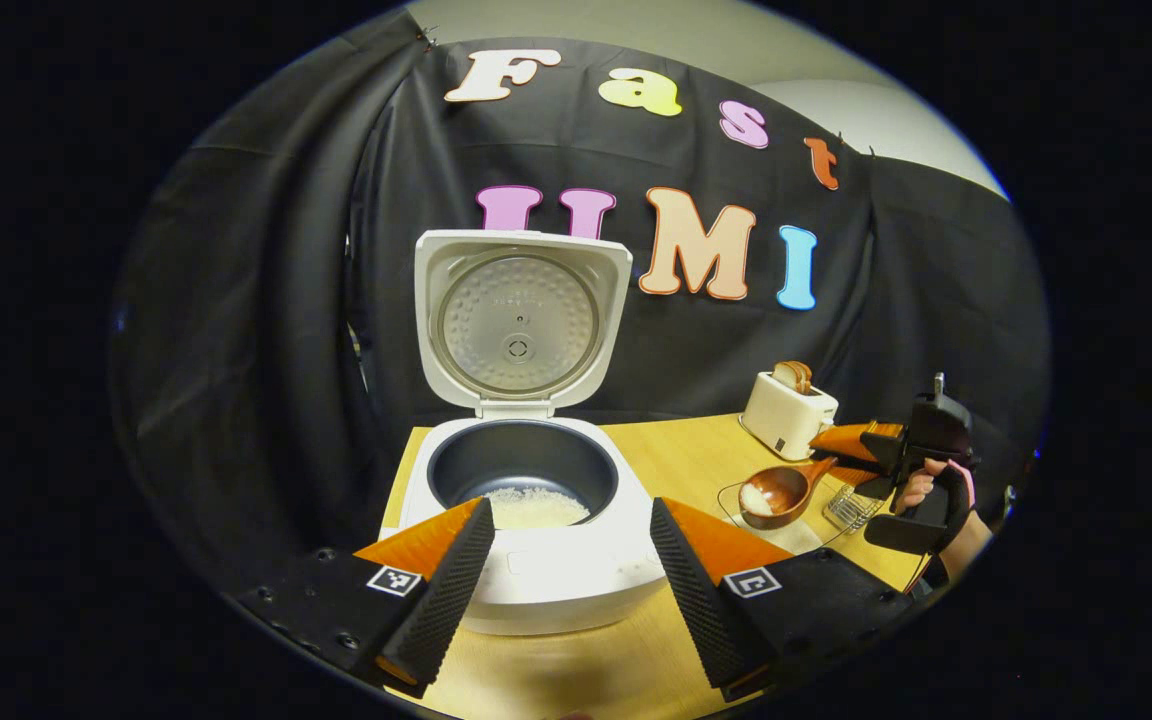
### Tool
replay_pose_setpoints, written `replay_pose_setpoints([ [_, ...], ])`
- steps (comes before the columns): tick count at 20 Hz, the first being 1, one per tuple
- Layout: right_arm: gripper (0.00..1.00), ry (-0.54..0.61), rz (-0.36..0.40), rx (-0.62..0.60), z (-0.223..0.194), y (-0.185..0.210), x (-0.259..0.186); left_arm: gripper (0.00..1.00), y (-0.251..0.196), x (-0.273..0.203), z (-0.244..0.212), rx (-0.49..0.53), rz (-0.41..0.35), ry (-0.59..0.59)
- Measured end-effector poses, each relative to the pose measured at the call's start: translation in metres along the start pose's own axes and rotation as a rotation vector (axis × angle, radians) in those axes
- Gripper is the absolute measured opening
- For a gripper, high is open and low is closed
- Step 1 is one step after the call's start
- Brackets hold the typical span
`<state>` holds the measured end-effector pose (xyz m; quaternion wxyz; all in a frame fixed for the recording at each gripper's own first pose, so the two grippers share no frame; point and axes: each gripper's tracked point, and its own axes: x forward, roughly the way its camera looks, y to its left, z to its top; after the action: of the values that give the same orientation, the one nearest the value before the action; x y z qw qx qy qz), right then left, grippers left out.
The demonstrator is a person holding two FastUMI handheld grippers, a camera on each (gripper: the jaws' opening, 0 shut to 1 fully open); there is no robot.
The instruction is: Close the left gripper, press the button to open the rice cooker; take a wooden spoon from the chopstick holder with the right hand, scoop a spoonful of rice and pour it into the rice cooker, then put the wooden spoon back into the chopstick holder.
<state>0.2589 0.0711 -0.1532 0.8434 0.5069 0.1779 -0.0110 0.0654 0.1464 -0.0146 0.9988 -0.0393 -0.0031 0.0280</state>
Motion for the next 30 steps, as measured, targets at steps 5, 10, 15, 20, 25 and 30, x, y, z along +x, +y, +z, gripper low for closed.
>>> replay_pose_setpoints([
  [5, 0.14, 0.019, 0.058, -0.034, -0.013, 0.047, -0.001, 0.93, -0.001, -0.004, 0.0, 0.001, -0.005, -0.007],
  [10, 0.16, 0.057, 0.13, -0.027, -0.035, 0.095, 0.008, 0.94, 0.007, -0.008, -0.003, -0.017, 0.005, -0.002],
  [15, 0.17, 0.058, 0.138, -0.147, -0.056, 0.129, 0.02, 0.93, 0.018, -0.011, -0.008, -0.036, 0.024, 0.002],
  [20, 0.17, 0.09, 0.171, -0.239, -0.087, 0.168, 0.035, 0.93, 0.031, -0.016, -0.013, -0.067, 0.043, 0.006],
  [25, 0.13, 0.073, 0.214, -0.5, -0.132, 0.212, 0.05, 0.94, 0.043, -0.023, -0.016, -0.082, 0.071, 0.009],
  [30, 0.14, 0.081, 0.274, -0.725, -0.18, 0.238, 0.063, 0.94, 0.061, -0.032, -0.015, -0.097, 0.111, 0.003],
])
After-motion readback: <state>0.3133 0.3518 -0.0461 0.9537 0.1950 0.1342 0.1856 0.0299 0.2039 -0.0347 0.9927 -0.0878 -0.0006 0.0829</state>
